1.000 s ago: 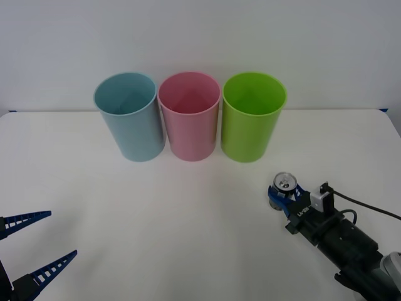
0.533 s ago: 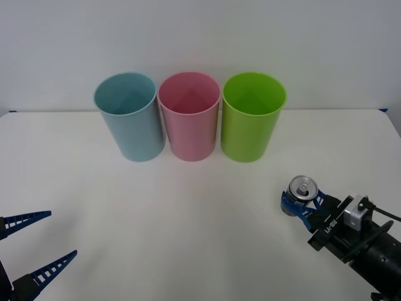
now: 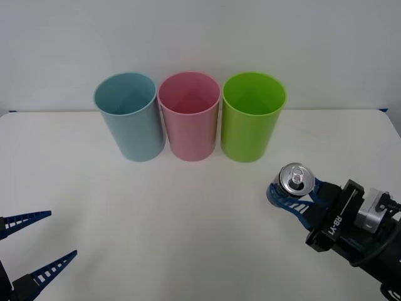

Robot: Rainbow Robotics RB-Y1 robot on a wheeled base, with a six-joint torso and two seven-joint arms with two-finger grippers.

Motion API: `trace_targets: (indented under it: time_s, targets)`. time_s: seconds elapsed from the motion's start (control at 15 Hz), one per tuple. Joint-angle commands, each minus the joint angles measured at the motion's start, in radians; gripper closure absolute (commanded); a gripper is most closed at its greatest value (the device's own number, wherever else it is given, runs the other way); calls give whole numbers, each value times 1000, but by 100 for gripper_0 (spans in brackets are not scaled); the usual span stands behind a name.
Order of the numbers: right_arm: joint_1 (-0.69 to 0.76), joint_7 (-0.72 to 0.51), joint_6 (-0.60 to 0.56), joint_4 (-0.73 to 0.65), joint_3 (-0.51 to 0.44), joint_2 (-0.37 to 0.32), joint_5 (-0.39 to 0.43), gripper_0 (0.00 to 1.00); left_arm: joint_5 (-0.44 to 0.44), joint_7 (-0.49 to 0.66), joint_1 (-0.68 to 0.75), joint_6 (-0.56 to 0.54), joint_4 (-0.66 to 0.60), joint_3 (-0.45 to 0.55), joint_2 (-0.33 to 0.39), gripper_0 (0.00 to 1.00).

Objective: Put cans in the blue bin and PET bottles in the pink bin and trash in the green bin.

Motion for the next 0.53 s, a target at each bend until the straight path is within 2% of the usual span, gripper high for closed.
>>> trace_targets:
  time_s: [0.07, 0.33, 0.53]
  targets:
    - [-73, -112, 57, -69, 23, 0, 60, 100, 0, 0, 0, 0, 0, 0, 0, 0]
    - [-232, -296, 186, -81, 136, 0, 207, 100, 0, 0, 0, 0, 0, 0, 0, 0]
    - [-359, -474, 299, -73, 236, 0, 363, 100, 0, 0, 0, 0, 0, 0, 0, 0]
